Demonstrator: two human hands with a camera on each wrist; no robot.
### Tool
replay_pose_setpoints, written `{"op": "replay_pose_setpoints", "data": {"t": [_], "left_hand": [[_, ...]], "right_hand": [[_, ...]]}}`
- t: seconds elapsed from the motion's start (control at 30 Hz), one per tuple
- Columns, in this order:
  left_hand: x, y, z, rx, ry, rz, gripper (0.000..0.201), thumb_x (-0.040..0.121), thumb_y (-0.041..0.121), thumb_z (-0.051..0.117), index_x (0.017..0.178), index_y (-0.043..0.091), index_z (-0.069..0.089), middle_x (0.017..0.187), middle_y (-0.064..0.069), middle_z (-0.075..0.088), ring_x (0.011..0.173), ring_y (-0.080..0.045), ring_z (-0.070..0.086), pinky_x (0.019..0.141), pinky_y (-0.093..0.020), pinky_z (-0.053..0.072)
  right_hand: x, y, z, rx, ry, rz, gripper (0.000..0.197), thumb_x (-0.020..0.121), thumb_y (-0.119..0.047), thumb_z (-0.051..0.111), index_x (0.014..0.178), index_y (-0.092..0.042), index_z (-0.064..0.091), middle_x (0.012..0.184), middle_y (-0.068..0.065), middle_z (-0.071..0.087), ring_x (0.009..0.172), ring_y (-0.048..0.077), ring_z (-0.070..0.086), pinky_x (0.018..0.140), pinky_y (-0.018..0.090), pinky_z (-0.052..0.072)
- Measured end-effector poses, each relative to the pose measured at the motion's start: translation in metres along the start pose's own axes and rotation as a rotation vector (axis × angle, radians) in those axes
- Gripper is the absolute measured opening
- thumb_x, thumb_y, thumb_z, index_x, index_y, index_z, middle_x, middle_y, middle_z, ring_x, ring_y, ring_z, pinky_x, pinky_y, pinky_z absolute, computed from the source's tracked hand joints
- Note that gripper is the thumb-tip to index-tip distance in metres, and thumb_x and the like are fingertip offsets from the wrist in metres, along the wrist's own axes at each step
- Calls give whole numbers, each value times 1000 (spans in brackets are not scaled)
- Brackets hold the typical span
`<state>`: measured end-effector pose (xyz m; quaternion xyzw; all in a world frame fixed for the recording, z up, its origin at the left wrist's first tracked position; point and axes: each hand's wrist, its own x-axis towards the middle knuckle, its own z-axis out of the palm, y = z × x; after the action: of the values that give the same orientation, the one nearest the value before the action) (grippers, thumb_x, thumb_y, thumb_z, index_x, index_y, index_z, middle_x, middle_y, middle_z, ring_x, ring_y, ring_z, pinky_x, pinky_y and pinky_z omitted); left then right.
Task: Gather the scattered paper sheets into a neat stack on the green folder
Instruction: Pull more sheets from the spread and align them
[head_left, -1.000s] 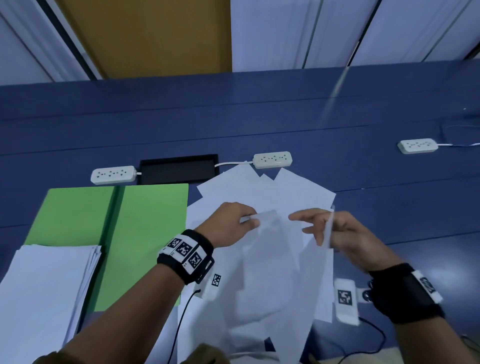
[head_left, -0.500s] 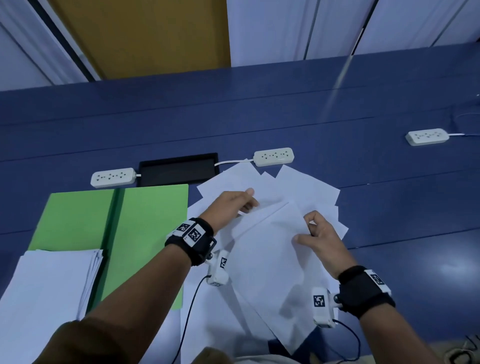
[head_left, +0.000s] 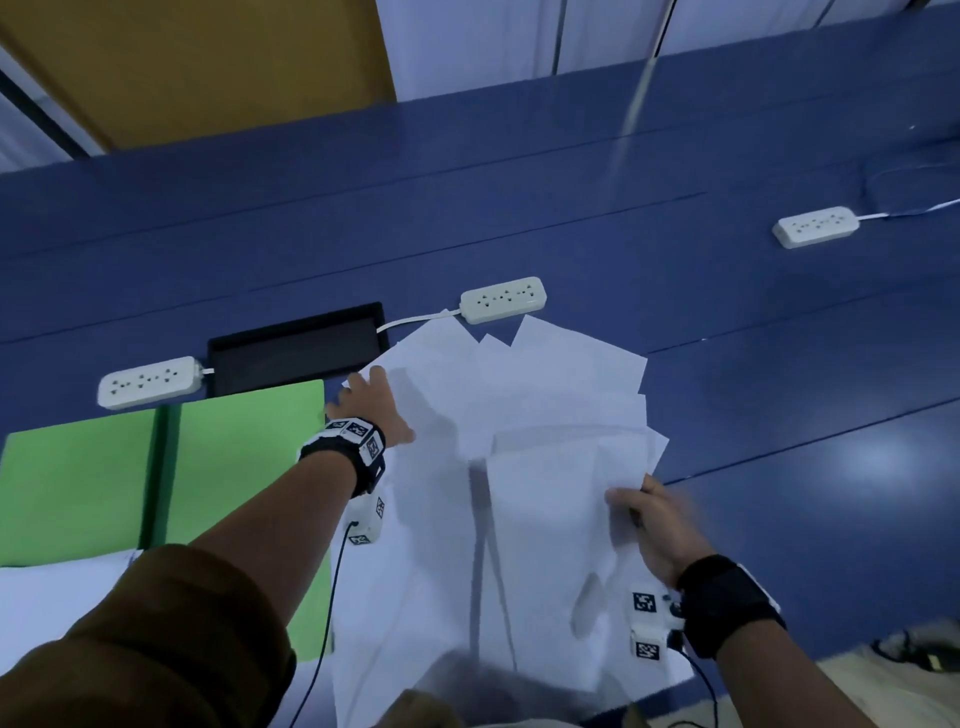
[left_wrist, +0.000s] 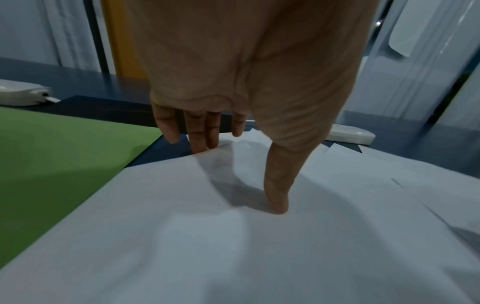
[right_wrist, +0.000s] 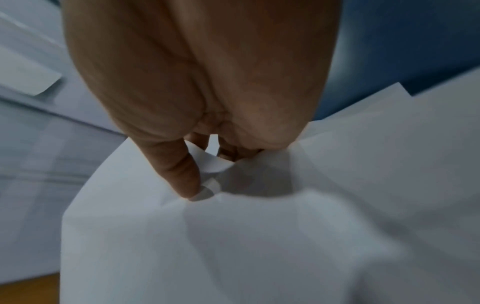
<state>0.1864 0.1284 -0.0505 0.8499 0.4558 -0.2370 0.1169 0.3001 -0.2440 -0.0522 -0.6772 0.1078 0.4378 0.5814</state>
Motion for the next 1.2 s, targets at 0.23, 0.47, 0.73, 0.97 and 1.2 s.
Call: {"op": "replay_pose_setpoints", "data": {"t": [0.23, 0.47, 0.73, 0.97, 1.2], "left_hand": [[-5, -10, 3, 41, 80, 84, 87, 72, 55, 82, 141, 24, 39, 136, -9, 48, 129, -34, 50, 105, -55, 36], [-46, -13, -2, -247, 191, 333, 22, 102, 29, 54, 122, 25, 63, 117, 2, 70, 112, -28, 61, 97, -41, 28], [-98, -10, -43, -597, 81, 587, 8, 101, 21, 62, 99, 25, 69, 89, 8, 68, 84, -14, 60, 75, -26, 43], [-141, -2, -93, -568, -117, 831, 15, 98, 28, 65, 109, 31, 74, 98, 10, 75, 87, -12, 67, 77, -29, 55], [-176, 1, -105, -756, -294, 873, 15, 99, 26, 68, 113, 29, 74, 85, -2, 73, 75, -13, 56, 73, -36, 50]], "right_hand": [[0, -7, 1, 88, 87, 50, 15, 87, 9, 65, 77, -3, 65, 81, 15, 66, 77, 32, 63, 76, 39, 49], [-26, -27, 12, -52, -63, -63, 17, 73, -7, 70, 85, -1, 60, 91, 12, 62, 89, 30, 60, 83, 43, 46], [-99, -67, 61, -433, -391, -335, 50, 90, 15, 54, 113, -22, 79, 124, -8, 76, 114, 12, 70, 97, 31, 56], [-108, -82, 66, -534, -361, -481, 69, 95, -4, 68, 148, -46, 53, 155, -34, 45, 145, -5, 42, 123, 40, 36], [-106, -86, 68, -380, -357, -530, 37, 94, 14, 55, 112, -8, 78, 118, 13, 77, 118, 36, 68, 110, 56, 50]]}}
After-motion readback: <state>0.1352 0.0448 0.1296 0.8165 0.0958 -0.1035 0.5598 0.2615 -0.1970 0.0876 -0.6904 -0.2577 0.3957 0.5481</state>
